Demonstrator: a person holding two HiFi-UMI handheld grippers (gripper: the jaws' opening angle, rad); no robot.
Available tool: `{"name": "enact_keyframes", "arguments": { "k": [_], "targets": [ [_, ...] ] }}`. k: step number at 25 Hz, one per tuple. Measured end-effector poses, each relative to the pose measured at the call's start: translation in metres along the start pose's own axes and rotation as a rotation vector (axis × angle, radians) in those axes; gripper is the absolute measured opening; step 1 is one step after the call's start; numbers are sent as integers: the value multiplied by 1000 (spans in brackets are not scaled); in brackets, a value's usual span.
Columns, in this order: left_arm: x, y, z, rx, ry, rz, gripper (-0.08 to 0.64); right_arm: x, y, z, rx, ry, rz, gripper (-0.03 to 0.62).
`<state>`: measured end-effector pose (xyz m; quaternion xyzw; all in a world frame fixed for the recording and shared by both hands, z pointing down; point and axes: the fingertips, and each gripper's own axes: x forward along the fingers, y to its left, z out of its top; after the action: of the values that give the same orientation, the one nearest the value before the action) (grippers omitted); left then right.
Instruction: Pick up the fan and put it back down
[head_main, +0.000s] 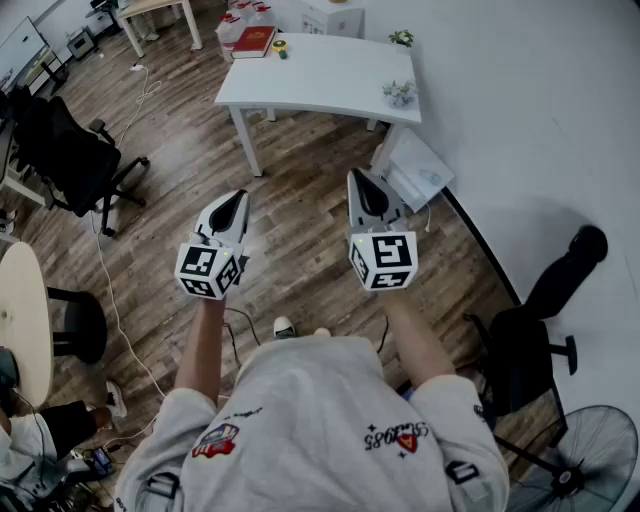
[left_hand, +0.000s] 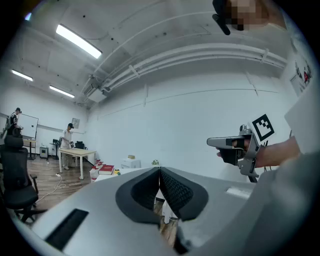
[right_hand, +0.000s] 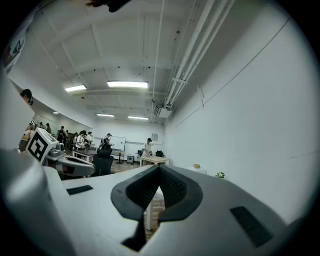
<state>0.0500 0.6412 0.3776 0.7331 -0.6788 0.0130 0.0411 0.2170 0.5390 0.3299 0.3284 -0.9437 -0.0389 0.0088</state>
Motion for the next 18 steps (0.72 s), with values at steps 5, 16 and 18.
{"name": "enact_keyframes", "arguments": {
  "k": [5, 16, 18],
  "targets": [
    [-6, 5, 0, -6, 3, -10, 6, 0, 8, -5, 32, 0, -2, -9],
    [-1, 0, -18, -49, 63, 12, 315, -20, 1, -22, 46, 36, -13, -8],
    [2, -2, -18, -61, 57, 33, 338, -23, -5, -23, 45, 39, -8, -8]
  ]
}}
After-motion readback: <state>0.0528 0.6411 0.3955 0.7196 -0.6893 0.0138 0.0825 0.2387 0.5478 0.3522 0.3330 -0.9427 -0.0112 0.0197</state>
